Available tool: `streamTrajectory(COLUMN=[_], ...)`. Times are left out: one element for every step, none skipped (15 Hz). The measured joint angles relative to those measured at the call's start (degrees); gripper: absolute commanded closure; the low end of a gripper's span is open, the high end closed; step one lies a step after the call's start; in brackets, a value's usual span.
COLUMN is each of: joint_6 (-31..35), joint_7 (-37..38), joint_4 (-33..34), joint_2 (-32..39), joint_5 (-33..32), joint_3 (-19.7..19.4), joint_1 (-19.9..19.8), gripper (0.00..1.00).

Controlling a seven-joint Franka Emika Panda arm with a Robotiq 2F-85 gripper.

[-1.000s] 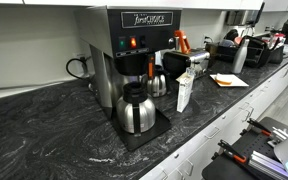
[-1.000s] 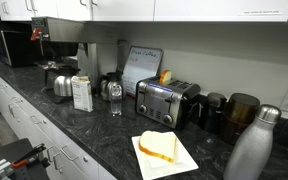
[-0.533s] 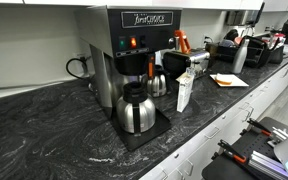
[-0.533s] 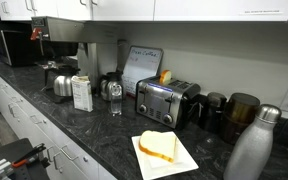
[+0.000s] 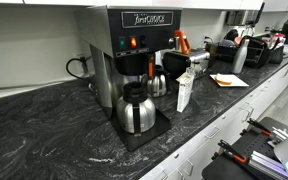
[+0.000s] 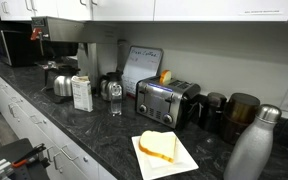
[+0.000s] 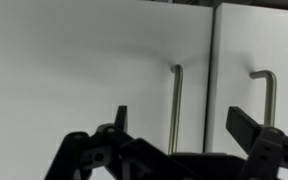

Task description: Open one of the overhead cabinets

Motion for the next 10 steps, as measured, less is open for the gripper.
streamTrajectory(joint_6=[0.1,0.4,0.8,1.4,2.1,2.7,3.2,3.7,3.9,4.0], joint_7=[0.0,0.0,0.0,0.0,0.0,0.0,0.0,0.0,0.0,0.0], joint_4=[0.0,0.0,0.1,0.2,0.3,0.5,0.6,0.7,0.7,0.7], joint_2=[0.1,0.1,0.2,0.3,0.6,0.9,1.3,1.7,2.0,2.3], joint_5=[0.0,0.0,0.0,0.0,0.0,0.0,0.0,0.0,0.0,0.0], joint_3=[0.1,0.1,0.1,0.1,0.2,0.3,0.5,0.7,1.0,1.1], joint_1=[-0.4,-0.8,-1.2,-1.5,-1.7,-1.7,-1.8,-1.9,-1.9,-1.9], gripper=[0.0,0.0,0.0,0.0,0.0,0.0,0.0,0.0,0.0,0.11])
